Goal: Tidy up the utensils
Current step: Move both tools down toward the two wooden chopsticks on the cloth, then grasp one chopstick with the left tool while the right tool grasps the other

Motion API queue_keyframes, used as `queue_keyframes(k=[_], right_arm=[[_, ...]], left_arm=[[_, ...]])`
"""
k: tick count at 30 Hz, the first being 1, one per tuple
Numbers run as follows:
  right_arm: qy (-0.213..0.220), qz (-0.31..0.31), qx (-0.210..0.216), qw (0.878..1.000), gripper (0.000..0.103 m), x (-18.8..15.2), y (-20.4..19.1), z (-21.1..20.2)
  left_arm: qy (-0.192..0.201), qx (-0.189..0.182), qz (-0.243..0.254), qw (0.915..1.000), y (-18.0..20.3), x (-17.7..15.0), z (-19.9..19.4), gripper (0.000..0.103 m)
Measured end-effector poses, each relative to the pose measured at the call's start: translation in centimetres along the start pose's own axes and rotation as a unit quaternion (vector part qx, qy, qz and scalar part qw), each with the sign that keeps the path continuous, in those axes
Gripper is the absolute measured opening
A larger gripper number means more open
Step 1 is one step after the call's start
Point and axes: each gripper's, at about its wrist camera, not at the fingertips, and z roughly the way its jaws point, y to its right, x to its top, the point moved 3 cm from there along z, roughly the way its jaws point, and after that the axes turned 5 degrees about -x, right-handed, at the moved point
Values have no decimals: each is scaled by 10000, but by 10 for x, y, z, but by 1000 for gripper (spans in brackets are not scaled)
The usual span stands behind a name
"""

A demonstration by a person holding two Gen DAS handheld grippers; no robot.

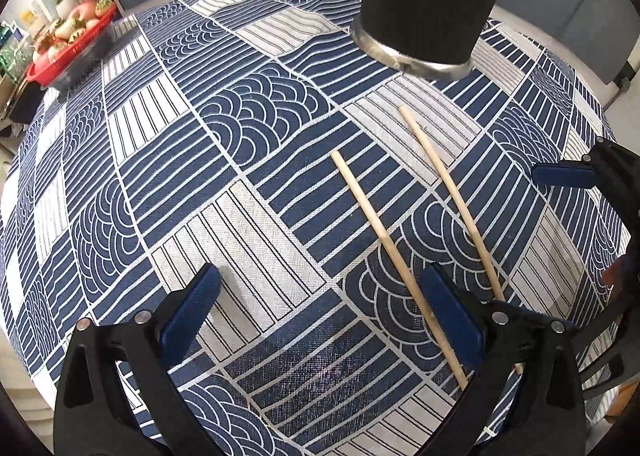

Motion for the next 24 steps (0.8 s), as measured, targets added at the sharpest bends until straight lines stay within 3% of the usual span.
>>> queue_keyframes(k=[3,6,11,12,13,14,15,16,17,18,24], right_arm=[[92,-15,5,10000,96,-4,1,-1],[-22,49,-10,10000,97,-4,3,-2],[-681,242,-101,9973,96,10,6,5],[-767,348,-153,9963,94,13,7,7],[-826,466,-210,9953,87,15,8,8],[-781,557,-242,9951,77,17,9,5],[-702,629,-266,9952,43,19,12,1],[-663,695,-270,9950,4,21,14,-3],[-715,779,-217,9942,5,20,19,-4],[-738,817,-112,9939,5,19,22,-5],[-741,1441,106,9867,4,-6,48,-14]], left_arm=[[111,-30,62,9999,0,-4,-2,99],[-15,-22,-12,10000,-6,-10,-3,99],[170,115,-294,9994,-11,-29,-8,98],[201,117,-306,9993,-10,-31,-9,92],[237,119,-302,9992,-11,-34,-12,87],[275,117,-327,9990,-13,-37,-15,72],[297,122,-368,9988,-16,-38,-18,52],[302,126,-428,9985,-20,-40,-22,42],[291,98,-461,9985,-26,-42,-25,21],[235,26,-473,9986,-34,-45,-28,7],[109,-460,-851,9952,-67,-57,-37,5]])
